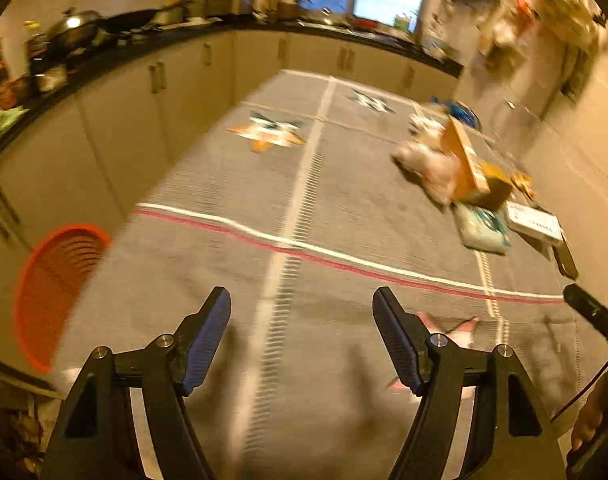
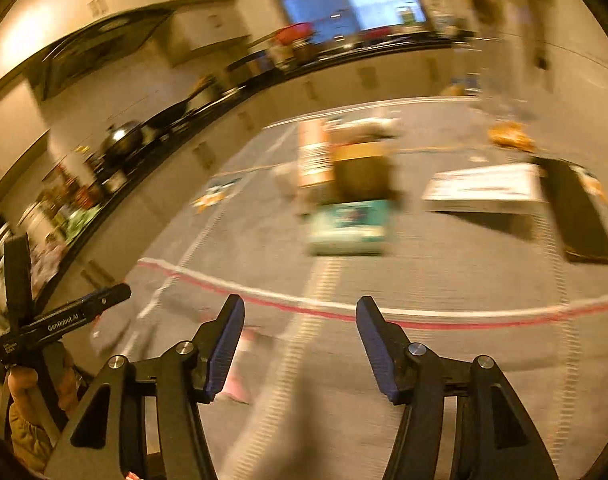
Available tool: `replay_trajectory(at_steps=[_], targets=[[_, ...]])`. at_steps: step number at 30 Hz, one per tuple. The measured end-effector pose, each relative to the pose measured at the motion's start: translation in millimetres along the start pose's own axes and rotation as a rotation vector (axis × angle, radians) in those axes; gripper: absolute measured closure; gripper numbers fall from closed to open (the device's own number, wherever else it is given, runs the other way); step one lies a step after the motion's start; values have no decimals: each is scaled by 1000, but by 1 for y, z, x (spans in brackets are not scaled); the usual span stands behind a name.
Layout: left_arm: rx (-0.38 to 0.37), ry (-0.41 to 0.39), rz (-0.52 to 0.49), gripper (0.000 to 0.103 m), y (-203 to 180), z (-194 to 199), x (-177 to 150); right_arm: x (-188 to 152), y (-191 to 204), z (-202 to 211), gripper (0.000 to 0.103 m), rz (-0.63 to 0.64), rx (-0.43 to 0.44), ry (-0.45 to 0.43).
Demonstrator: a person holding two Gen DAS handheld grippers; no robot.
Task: Collect trash
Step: 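Return both tools over the table toward the remaining trash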
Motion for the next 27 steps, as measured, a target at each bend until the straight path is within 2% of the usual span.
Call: replay_trajectory(at_steps=[4,10,15,16,20,23,27], targets=[[-51,40,-33,31,-34,-28,4,10,-44,19,39,-69,-53,-32],[-36,70,-83,30,-60,-56,6,22,-85,31,33,-145,-97,-66],[-10,55,-102,24,-63,-59,6,33,-100,22,33,-194,-105,-64],[-3,52,-108,20,-64,-60,6,36,-103,19,33,-204,-110,-61],[47,59,-159,14,-69,-64,2,48,-111,5,33,-242,-129,-48],[35,73,-166,9,-70,-66,3,55,-115,-1,33,-262,-132,-46],[46,87,-177,7,-70,-66,0,62,-115,-5,32,-273,-122,-43]])
Point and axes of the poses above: each gripper's, at about its wrist camera, not at the fingertips, and z roughly against the way its jaws point, y to its left, x to its top, the point moved 6 cm from there along -z, roughly the way its jaws point, and after that the axes turned 6 degrees about -z, right-handed, at the moved point
